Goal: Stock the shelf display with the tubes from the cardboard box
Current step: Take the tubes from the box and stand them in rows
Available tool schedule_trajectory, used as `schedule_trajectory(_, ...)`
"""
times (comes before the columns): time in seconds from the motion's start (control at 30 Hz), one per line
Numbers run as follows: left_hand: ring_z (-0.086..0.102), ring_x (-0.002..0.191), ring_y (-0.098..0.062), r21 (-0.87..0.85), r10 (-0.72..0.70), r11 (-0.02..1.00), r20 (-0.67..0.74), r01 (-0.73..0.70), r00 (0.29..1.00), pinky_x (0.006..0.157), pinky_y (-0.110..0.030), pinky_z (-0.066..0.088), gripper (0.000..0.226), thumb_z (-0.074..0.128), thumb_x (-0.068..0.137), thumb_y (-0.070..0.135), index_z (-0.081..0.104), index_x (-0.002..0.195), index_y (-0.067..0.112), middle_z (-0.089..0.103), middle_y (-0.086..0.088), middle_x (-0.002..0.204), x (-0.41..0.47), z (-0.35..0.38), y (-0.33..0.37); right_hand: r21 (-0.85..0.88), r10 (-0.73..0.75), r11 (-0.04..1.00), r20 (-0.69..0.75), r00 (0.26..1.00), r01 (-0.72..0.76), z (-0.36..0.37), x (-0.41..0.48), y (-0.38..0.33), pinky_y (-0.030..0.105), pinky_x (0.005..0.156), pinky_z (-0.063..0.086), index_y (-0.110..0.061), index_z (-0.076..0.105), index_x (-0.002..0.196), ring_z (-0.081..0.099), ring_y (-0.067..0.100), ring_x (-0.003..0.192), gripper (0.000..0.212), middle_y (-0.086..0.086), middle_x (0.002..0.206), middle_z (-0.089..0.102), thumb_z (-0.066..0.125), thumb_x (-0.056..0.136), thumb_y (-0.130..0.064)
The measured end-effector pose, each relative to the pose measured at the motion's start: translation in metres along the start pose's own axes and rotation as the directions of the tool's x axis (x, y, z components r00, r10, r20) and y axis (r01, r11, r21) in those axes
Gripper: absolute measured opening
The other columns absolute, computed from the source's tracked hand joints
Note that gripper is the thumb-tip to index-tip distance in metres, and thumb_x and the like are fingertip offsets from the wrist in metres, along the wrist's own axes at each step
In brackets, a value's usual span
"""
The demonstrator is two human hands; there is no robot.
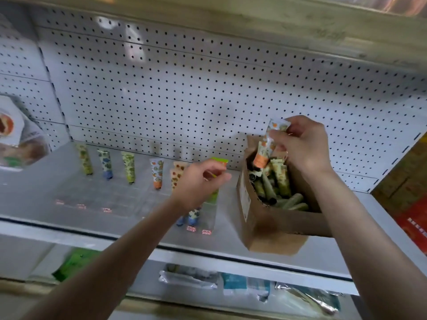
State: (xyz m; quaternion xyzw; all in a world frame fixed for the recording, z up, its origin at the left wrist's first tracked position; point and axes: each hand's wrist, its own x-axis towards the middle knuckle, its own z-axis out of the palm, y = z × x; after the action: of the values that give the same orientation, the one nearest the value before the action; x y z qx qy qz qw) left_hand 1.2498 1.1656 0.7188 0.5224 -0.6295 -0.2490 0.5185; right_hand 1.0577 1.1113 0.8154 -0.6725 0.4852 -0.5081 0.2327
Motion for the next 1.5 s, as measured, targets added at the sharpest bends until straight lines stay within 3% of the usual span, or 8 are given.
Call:
schedule_trajectory(0.17, 0.061, 0.077, -0.001, -0.030, -0.023, 0.999, -0.052, 0.021, 0.998, 0.074, -0.017, 0.050, 0.046, 0.077, 0.070, 0.037, 0.064, 0.110, 0.019, 0.066, 0.012, 0.098, -0.006, -0.033, 0.005, 0.160, -0.084, 0.986, 0.214, 0.973, 0.050, 0.038, -0.022, -0.040, 0.035, 0.063, 0.050, -0.021, 0.062, 0.073, 0.055, 0.016, 0.053, 0.016, 0.008, 0.065, 0.064, 0.071, 0.081, -0.010)
schedule_trajectory(0.33, 0.056, 0.060, 0.005, -0.013, 0.045, 0.999, 0.005, -0.045, 0.999, 0.062, -0.009, 0.042, 0.016, 0.077, 0.073, 0.011, 0.067, 0.082, 0.020, 0.067, 0.016, 0.068, -0.014, -0.074, 0.000, 0.156, -0.108, 0.986, 0.317, 0.942, 0.061, 0.096, -0.032, -0.044, 0.031, 0.063, 0.050, -0.021, 0.062, 0.070, 0.055, 0.006, 0.049, 0.018, -0.004, 0.058, 0.063, 0.067, 0.084, -0.011)
schedule_trajectory(0.5, 0.059, 0.058, -0.002, 0.029, -0.015, 0.999, -0.037, 0.016, 0.999, 0.061, -0.019, 0.048, 0.033, 0.080, 0.067, 0.006, 0.062, 0.078, 0.031, 0.067, 0.015, 0.063, -0.011, -0.124, -0.038, 0.145, -0.074, 0.989, 0.393, 0.916, 0.018, 0.159, -0.034, -0.050, 0.040, 0.075, 0.054, -0.022, 0.064, 0.073, 0.060, 0.014, 0.060, 0.018, 0.004, 0.067, 0.065, 0.063, 0.088, -0.012)
schedule_trajectory(0.67, 0.062, 0.066, -0.009, 0.169, -0.117, 0.980, 0.068, 0.105, 0.991, 0.066, -0.028, 0.047, 0.020, 0.082, 0.066, 0.024, 0.064, 0.071, 0.030, 0.068, 0.008, 0.071, 0.002, -0.157, -0.093, -0.061, -0.047, 0.994, 0.464, 0.885, 0.085, 0.210, -0.035, -0.049, 0.010, 0.079, 0.044, -0.005, 0.073, 0.098, 0.059, 0.005, 0.085, 0.016, 0.000, 0.095, 0.069, 0.065, 0.087, -0.014)
schedule_trajectory(0.77, 0.063, 0.067, -0.010, 0.226, -0.168, 0.964, 0.092, 0.144, 0.982, 0.068, -0.032, 0.050, 0.020, 0.081, 0.063, 0.032, 0.065, 0.073, 0.027, 0.067, 0.008, 0.071, 0.009, -0.161, -0.119, -0.195, -0.015, 0.973, 0.491, 0.871, 0.127, 0.230, -0.035, -0.044, 0.020, 0.081, 0.047, -0.007, 0.075, 0.089, 0.061, 0.010, 0.083, 0.009, 0.001, 0.089, 0.070, 0.068, 0.085, -0.012)
schedule_trajectory(0.97, 0.054, 0.055, 0.011, 0.269, -0.158, 0.958, 0.205, 0.100, 0.966, 0.054, -0.006, 0.037, 0.013, 0.078, 0.073, 0.017, 0.066, 0.077, 0.013, 0.060, 0.016, 0.065, 0.020, -0.158, -0.141, -0.363, 0.032, 0.916, 0.490, 0.871, 0.170, 0.250, -0.029, -0.032, 0.019, 0.075, 0.047, -0.016, 0.074, 0.085, 0.062, 0.009, 0.076, 0.005, -0.005, 0.083, 0.069, 0.069, 0.083, -0.014)
schedule_trajectory(1.2, 0.065, 0.074, -0.014, 0.339, -0.180, 0.937, 0.244, 0.091, 0.953, 0.074, -0.034, 0.053, 0.021, 0.077, 0.073, 0.026, 0.072, 0.089, 0.012, 0.072, 0.001, 0.081, 0.028, -0.155, -0.158, -0.484, 0.078, 0.854, 0.481, 0.874, 0.190, 0.259, -0.032, -0.026, 0.014, 0.072, 0.041, -0.017, 0.073, 0.090, 0.054, 0.002, 0.074, 0.008, -0.010, 0.088, 0.067, 0.066, 0.086, -0.016)
schedule_trajectory(1.5, 0.066, 0.080, -0.009, 0.343, -0.201, 0.933, 0.237, 0.112, 0.951, 0.078, -0.025, 0.053, 0.016, 0.069, 0.082, 0.020, 0.067, 0.095, 0.010, 0.072, -0.002, 0.091, 0.026, -0.153, -0.158, -0.606, 0.134, 0.772, 0.449, 0.883, 0.191, 0.270, -0.033, -0.022, 0.036, 0.079, 0.054, -0.022, 0.071, 0.087, 0.064, 0.020, 0.089, 0.015, 0.000, 0.094, 0.070, 0.062, 0.084, -0.009)
